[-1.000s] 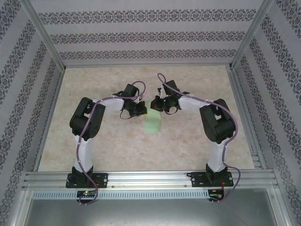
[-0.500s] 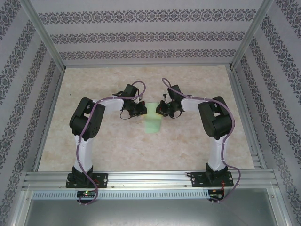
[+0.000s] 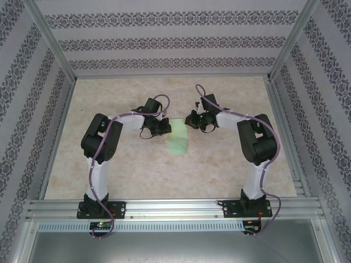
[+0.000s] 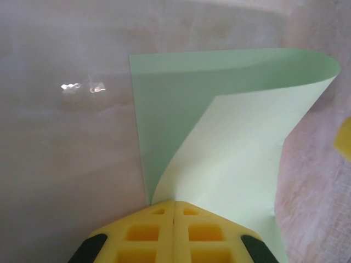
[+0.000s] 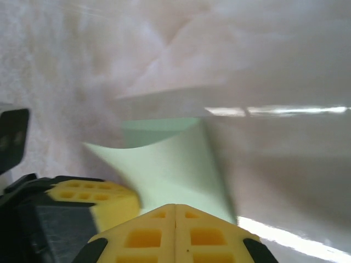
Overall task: Fold a paper plane with a square sheet of paper (pick it up from the middle)
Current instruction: Fold the square sheet of paper in half at the center of the table.
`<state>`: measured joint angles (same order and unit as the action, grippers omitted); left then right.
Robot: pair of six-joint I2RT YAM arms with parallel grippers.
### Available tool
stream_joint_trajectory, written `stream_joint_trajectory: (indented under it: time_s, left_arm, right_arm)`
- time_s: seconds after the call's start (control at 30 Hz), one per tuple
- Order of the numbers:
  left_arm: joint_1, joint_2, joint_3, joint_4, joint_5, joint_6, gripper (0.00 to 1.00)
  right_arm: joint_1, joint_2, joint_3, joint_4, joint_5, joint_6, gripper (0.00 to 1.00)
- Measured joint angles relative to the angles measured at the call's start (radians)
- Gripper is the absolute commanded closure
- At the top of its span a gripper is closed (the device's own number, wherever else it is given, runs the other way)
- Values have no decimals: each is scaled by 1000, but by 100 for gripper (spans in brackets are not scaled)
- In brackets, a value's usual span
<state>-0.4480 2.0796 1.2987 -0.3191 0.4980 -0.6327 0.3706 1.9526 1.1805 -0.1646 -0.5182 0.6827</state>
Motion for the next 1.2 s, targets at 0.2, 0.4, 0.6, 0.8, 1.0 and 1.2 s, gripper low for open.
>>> stream_joint_trajectory:
  time_s: [0.2, 0.4, 0.6, 0.8, 1.0, 1.2]
  left_arm:
    - [0, 0, 0, 0, 0, 0, 100]
    - [0, 0, 0, 0, -2, 0, 100]
    - [0, -2, -3, 0, -6, 0, 100]
    - [-4, -6, -15, 10, -11, 0, 100]
    - [-4, -8, -18, 15, -14, 0, 100]
    - [-4, -8, -18, 15, -14, 0, 100]
  right_arm:
    - [61, 53, 51, 27, -8, 21, 94]
    - [51, 126, 74, 16, -3, 26, 94]
    - [23, 145, 92, 1, 5, 29, 94]
    - [-13, 145, 94, 12, 31, 53, 93]
    - [-15, 145, 94, 13, 43, 77, 93]
    - [-39, 70, 21, 69, 146, 79, 93]
